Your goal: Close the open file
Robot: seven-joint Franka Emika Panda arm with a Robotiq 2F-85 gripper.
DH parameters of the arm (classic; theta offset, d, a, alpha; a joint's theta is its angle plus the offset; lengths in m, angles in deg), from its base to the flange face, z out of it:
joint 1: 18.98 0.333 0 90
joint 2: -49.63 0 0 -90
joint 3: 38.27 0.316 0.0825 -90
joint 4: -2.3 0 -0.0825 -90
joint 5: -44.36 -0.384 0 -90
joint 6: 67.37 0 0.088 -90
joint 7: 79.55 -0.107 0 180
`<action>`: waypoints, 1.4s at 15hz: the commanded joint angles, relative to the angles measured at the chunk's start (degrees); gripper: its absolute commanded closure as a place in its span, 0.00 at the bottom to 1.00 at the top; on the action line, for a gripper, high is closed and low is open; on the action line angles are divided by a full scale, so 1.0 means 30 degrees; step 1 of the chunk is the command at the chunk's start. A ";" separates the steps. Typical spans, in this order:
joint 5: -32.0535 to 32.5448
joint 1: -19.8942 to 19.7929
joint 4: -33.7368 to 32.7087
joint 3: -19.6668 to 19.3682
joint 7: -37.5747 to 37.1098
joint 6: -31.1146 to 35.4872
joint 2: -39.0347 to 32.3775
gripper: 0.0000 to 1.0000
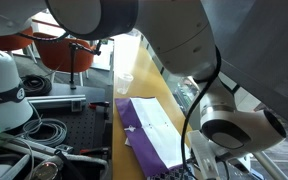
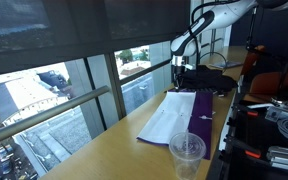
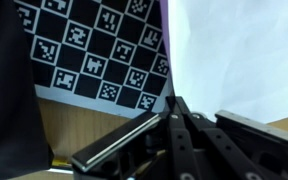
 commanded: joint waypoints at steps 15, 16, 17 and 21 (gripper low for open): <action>0.2892 0.2577 0.2654 -0.1099 -0.0122 -0.3129 0.8390 1.00; 0.2897 0.2841 0.3023 -0.1029 -0.0146 -0.2944 0.8865 1.00; 0.3016 0.3151 0.3359 -0.1039 -0.0187 -0.2748 0.9235 1.00; 0.3264 0.4023 0.5029 -0.1137 -0.0244 -0.2358 1.0199 1.00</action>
